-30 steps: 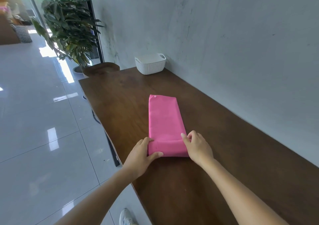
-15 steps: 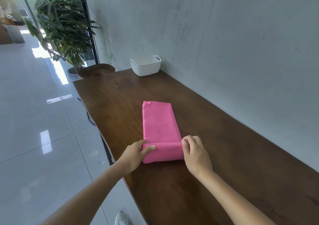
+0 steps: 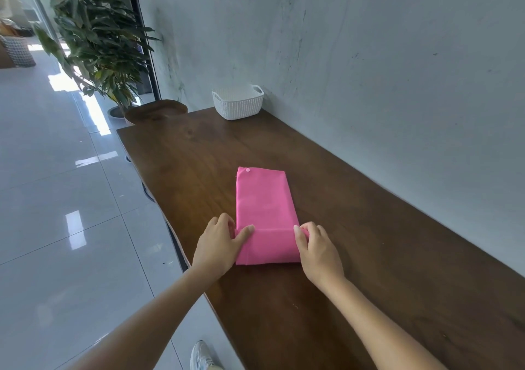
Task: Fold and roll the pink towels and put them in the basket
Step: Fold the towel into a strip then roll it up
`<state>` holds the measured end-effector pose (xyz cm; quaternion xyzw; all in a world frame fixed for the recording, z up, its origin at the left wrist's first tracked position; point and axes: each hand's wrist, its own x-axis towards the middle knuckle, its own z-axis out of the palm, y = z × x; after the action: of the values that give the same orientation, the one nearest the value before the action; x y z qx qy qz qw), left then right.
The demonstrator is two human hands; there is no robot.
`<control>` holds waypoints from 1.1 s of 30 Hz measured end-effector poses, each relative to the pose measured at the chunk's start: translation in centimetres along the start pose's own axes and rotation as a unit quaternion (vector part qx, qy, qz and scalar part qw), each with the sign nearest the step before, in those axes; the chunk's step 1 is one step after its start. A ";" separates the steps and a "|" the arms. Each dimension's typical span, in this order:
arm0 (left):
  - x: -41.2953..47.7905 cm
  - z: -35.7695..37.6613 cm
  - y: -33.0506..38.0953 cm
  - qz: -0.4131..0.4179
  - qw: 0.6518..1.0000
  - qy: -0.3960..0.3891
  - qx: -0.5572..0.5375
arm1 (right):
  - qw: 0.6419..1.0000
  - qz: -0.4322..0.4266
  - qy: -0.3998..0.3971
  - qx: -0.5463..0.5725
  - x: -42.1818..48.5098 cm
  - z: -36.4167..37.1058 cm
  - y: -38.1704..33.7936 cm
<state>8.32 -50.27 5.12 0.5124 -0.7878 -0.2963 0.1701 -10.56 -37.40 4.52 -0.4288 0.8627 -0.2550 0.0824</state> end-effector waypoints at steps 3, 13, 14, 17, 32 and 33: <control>-0.4 0.2 -0.1 0.063 0.997 0.040 -0.016 | 0.999 0.027 -0.026 0.004 1.5 -0.1 -0.2; 0.1 0.9 -1.6 0.167 0.985 -0.030 -0.002 | 0.985 0.123 -0.120 -0.025 6.0 -0.4 -1.4; 0.4 0.9 -1.7 0.165 0.986 -0.031 -0.002 | 0.988 0.114 -0.104 -0.022 5.9 -0.3 -1.5; 0.9 0.8 -1.8 0.157 0.987 -0.044 -0.002 | 0.998 0.054 -0.043 0.014 4.9 -0.2 -1.2; 0.7 -1.9 -1.9 0.079 0.969 -0.211 -0.103 | 0.994 -0.076 -0.042 0.067 -1.3 0.2 1.6; 0.7 -2.1 -1.8 0.066 0.966 -0.222 -0.112 | 0.994 -0.077 -0.035 0.073 -1.6 0.3 1.7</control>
<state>10.48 -52.00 5.54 0.3586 -0.7994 -0.4774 0.0663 -10.63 -35.40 3.32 -0.4955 0.8029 -0.3074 0.1237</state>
